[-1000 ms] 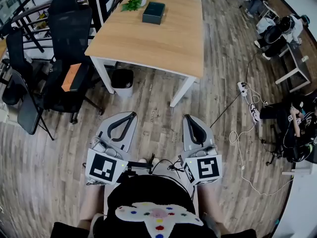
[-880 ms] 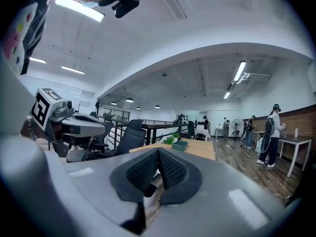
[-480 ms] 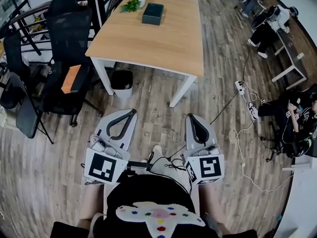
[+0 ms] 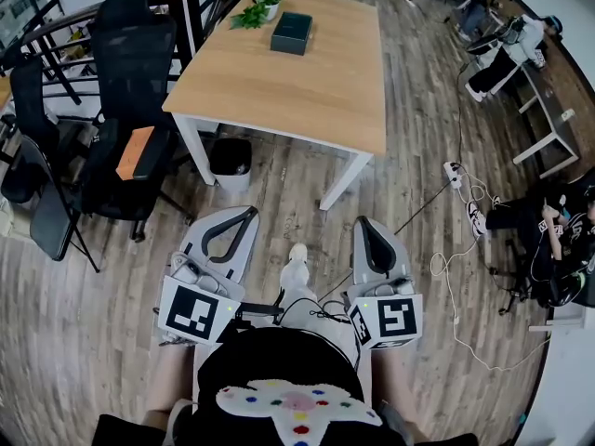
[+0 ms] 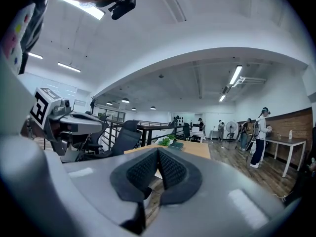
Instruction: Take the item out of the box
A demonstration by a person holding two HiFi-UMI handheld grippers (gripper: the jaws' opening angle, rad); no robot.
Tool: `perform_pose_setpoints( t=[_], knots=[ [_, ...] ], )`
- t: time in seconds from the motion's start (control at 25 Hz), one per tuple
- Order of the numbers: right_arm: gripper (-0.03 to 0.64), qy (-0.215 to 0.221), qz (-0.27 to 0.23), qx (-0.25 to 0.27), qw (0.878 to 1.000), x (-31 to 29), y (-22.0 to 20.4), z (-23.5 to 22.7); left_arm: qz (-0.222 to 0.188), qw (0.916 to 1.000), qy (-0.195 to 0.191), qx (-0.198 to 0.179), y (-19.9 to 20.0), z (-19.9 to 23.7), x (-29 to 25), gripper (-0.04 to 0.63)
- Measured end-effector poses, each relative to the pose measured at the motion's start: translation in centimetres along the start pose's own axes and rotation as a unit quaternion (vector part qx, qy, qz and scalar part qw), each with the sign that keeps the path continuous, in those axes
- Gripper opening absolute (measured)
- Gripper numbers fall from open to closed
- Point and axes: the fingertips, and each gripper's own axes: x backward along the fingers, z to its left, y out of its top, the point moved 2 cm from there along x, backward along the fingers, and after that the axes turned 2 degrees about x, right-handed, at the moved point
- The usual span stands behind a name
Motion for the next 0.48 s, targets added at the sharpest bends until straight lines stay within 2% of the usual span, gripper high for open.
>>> perform_pose_setpoints(
  t=[0.48],
  knots=[
    [0.008,0.030,-0.008,0.001,1.000,-8.1,0.0,-5.7,0.006,0.9994,0.031,0.013,0.0,4.0,-8.5,0.005]
  ],
)
